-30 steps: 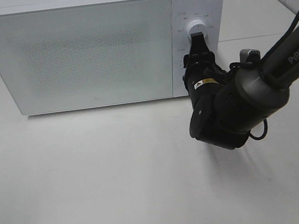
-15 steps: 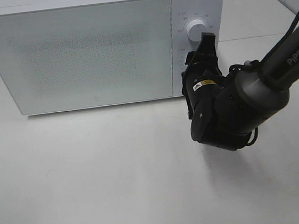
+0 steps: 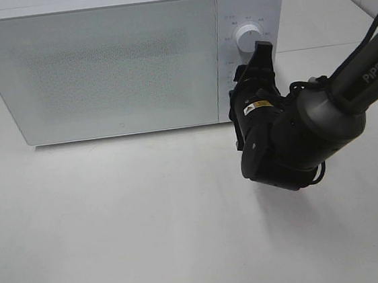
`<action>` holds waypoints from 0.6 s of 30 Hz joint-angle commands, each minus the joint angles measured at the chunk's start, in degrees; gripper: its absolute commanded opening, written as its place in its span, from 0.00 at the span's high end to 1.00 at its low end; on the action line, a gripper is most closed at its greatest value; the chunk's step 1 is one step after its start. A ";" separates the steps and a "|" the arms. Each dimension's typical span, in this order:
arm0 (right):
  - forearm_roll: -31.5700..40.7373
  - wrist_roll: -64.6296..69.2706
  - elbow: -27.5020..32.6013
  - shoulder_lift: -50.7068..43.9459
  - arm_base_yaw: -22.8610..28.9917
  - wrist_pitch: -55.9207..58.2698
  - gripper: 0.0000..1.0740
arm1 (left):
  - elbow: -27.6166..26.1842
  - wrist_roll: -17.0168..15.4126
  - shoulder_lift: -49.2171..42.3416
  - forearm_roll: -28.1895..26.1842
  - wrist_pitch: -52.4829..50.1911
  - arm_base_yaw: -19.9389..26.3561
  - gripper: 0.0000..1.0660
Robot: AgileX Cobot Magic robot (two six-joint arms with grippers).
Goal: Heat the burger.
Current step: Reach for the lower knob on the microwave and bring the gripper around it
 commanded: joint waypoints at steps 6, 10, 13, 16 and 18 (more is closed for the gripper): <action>-5.84 -4.01 1.26 -1.15 0.40 -11.63 0.36 | 0.17 -0.40 -1.03 -0.11 -0.92 -0.23 0.08; -6.76 -4.18 6.93 -3.09 1.78 -10.14 0.20 | 0.17 -0.40 -1.03 -0.11 -0.92 -0.23 0.08; -6.99 -7.33 10.49 -5.27 1.83 -6.59 0.22 | 0.17 -0.40 -1.03 -0.11 -0.92 -0.23 0.08; -7.85 -9.34 12.09 -6.70 1.89 -4.64 0.24 | 0.17 -0.40 -1.03 -0.11 -0.92 -0.23 0.08; -9.97 -11.97 14.44 -9.11 1.89 -2.64 0.25 | 0.17 -0.40 -1.03 -0.11 -0.92 -0.23 0.08</action>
